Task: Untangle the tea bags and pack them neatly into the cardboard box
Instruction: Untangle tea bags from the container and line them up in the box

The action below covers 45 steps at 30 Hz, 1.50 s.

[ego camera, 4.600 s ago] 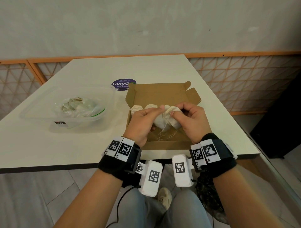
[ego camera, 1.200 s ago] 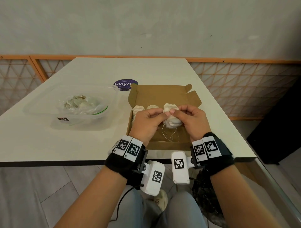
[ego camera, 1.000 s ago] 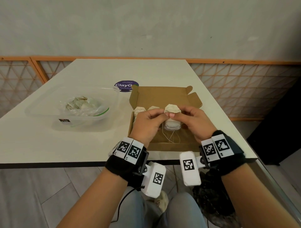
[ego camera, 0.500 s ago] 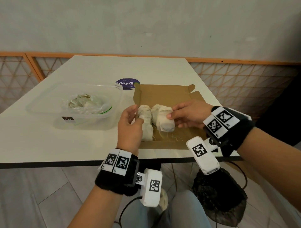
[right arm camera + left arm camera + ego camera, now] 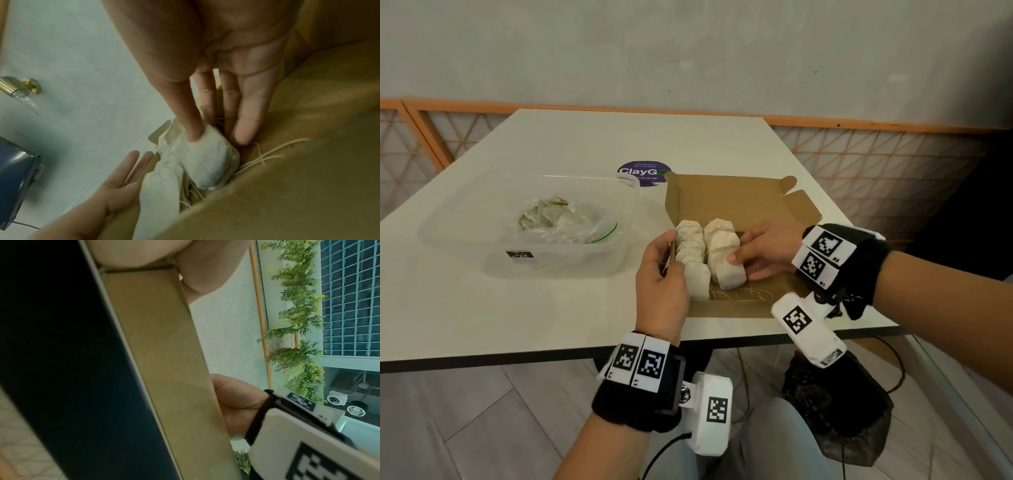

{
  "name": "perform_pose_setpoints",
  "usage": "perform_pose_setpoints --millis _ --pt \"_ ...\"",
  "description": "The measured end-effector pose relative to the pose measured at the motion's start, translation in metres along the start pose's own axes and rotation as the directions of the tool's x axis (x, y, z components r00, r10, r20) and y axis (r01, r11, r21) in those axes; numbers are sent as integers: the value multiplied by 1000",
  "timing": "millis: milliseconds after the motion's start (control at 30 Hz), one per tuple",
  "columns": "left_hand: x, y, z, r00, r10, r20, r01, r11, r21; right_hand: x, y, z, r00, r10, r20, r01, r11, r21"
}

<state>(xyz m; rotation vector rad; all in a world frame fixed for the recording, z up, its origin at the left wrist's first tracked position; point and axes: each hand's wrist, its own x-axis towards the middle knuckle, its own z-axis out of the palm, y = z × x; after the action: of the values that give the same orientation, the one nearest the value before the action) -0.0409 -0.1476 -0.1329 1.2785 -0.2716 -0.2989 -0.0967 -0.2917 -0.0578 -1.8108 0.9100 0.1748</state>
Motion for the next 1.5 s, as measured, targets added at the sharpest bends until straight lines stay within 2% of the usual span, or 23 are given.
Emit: perform_pose_setpoints --millis 167,300,467,667,833,933,1033,1200,1367,1500 --pt "-1 0 0 1000 8 0 -8 1000 -4 -15 9 -7 996 82 27 -80 996 -40" --pt "0 -1 1 1000 10 -9 -10 1000 -12 -18 12 3 989 132 66 -137 987 87" --pt "0 -2 0 1000 2 -15 -3 1000 -27 -16 9 15 987 125 100 -146 960 239" --pt "0 -2 0 1000 15 -6 -15 999 -38 -22 11 14 992 108 58 -120 952 282" --pt "0 -4 0 1000 21 -9 -22 999 -28 -20 16 21 998 -31 -47 38 986 161" --pt "1 -4 -2 1000 20 -3 -20 999 -30 -20 14 16 994 -36 -107 50 990 133" --pt "1 -3 -3 1000 21 4 -20 999 -36 -18 14 5 971 -93 -219 91 996 -21" --pt "2 -4 -2 1000 22 3 -22 999 -41 -13 12 13 987 -109 -114 97 989 -108" --pt "3 -6 -4 1000 20 7 -20 999 -44 -8 10 11 985 -158 -73 146 979 -143" --pt "2 -6 -3 1000 11 8 -11 998 -57 -11 -1 -2 995 -51 83 58 995 -85"
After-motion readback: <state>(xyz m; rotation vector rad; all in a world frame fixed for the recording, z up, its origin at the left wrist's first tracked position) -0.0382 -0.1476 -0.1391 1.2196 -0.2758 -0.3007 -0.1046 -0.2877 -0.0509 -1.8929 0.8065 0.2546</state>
